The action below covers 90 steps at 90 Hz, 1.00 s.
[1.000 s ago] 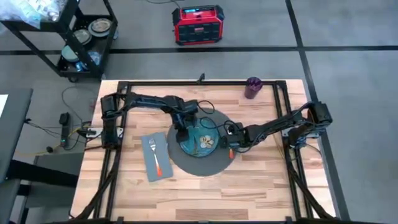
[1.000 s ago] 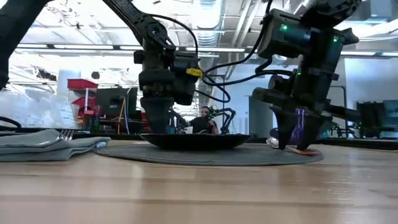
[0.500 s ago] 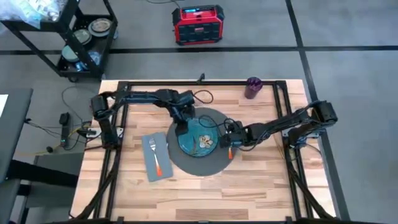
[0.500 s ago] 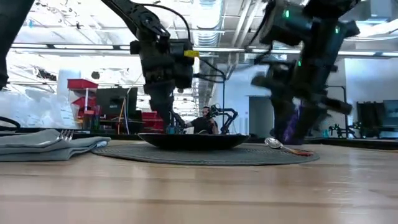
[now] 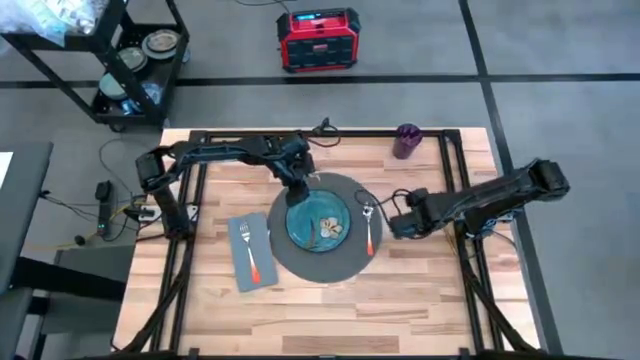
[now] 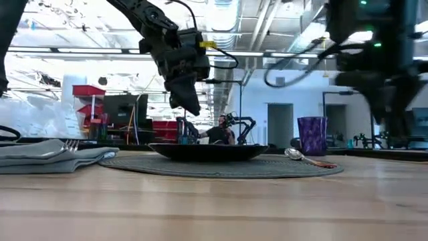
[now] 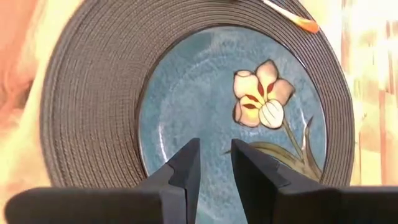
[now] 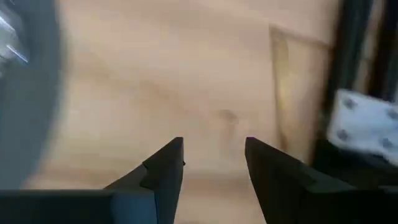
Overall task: Set table place
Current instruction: Put the gold knife on the gray placemat
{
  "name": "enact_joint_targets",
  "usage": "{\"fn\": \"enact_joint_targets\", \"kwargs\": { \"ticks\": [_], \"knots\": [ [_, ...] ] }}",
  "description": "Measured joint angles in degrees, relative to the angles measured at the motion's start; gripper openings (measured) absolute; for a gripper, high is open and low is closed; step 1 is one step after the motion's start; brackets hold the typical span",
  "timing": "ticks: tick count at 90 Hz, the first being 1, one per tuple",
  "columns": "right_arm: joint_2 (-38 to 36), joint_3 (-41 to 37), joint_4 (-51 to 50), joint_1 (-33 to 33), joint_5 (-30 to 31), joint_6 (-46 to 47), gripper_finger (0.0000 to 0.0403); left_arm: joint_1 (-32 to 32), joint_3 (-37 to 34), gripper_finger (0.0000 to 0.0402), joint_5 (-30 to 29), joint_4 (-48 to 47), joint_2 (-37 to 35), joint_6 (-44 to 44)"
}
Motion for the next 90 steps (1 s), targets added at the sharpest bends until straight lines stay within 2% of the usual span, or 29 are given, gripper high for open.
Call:
{"fn": "enact_joint_targets", "kwargs": {
  "ticks": [29,48,55,63,69,79,90],
  "knots": [
    [-0.1,-7.5,-0.2,8.1,-8.8,12.2,0.0162,0.0,0.0,0.0075,0.1,0.0,0.0,1.5],
    [0.0,-7.3,0.1,8.5,-9.0,13.9,0.0158,0.0,0.0,0.0075,0.1,-0.1,0.0,2.0],
    [-0.1,-7.2,3.1,7.8,-8.0,15.6,0.0132,0.0,0.0,0.0075,0.1,0.0,0.0,2.0],
    [-0.3,-6.1,9.5,8.3,-2.6,17.1,0.0069,0.0,0.0,0.0075,0.1,0.0,0.0,2.0],
    [0.9,-4.6,6.6,8.6,-0.6,20.2,0.0022,0.0,0.0,0.0075,0.2,0.2,0.0,1.7],
    [5.3,-4.1,-3.1,7.6,-4.6,22.5,0.0008,0.0,0.0,0.0075,0.2,0.5,0.0,1.7],
    [10.1,-4.4,-3.1,7.0,-10.2,16.7,0.0001,0.0,0.0,0.0075,0.2,1.5,0.0,1.7]
  ]
}}
